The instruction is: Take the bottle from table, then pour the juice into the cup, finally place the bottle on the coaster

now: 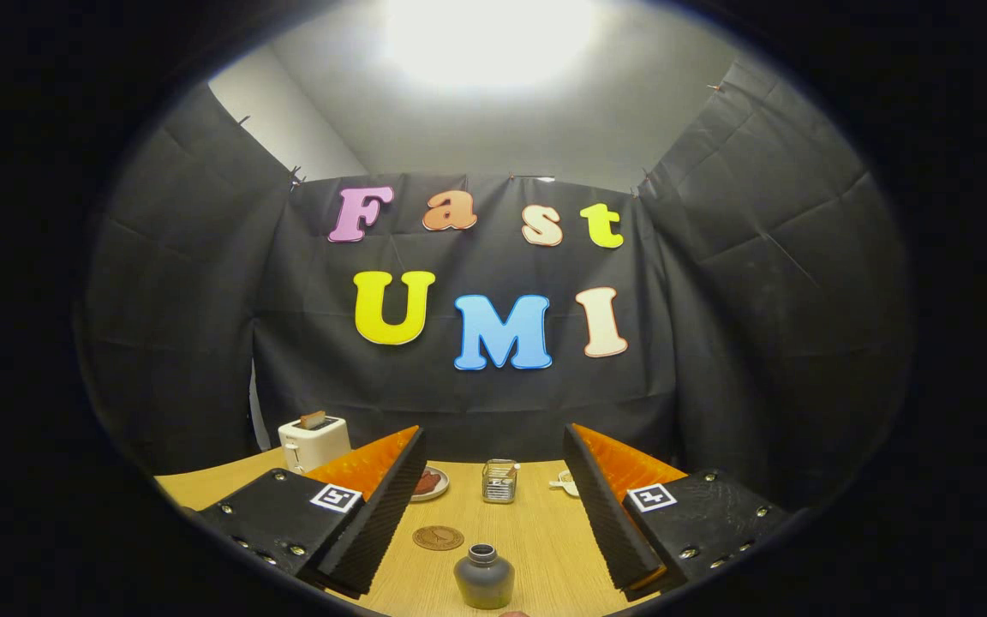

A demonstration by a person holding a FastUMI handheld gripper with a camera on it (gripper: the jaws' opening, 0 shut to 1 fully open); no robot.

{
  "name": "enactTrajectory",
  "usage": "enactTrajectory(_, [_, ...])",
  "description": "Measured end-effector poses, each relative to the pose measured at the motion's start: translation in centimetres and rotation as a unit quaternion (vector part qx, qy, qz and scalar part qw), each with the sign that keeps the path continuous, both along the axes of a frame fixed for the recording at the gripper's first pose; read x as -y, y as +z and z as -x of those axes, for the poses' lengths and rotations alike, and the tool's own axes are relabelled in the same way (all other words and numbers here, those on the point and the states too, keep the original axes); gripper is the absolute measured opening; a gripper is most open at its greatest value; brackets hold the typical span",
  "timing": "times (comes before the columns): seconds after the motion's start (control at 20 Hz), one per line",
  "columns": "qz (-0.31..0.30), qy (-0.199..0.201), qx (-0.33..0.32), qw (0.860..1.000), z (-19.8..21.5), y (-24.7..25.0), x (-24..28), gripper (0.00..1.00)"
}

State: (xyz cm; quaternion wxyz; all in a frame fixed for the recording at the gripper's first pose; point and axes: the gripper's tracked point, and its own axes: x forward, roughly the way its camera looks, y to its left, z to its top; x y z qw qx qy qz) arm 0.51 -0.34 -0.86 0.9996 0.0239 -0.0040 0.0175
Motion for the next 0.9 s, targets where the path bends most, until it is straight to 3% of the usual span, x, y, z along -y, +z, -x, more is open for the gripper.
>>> enactTrajectory(0.45, [-0.018,0.009,0.002,1.000,-0.1,-1.4,0.2,0.97])
enactTrajectory(0.9, [-0.022,0.036,-0.033,0.999,-0.5,-6.2,-0.3,0.97])
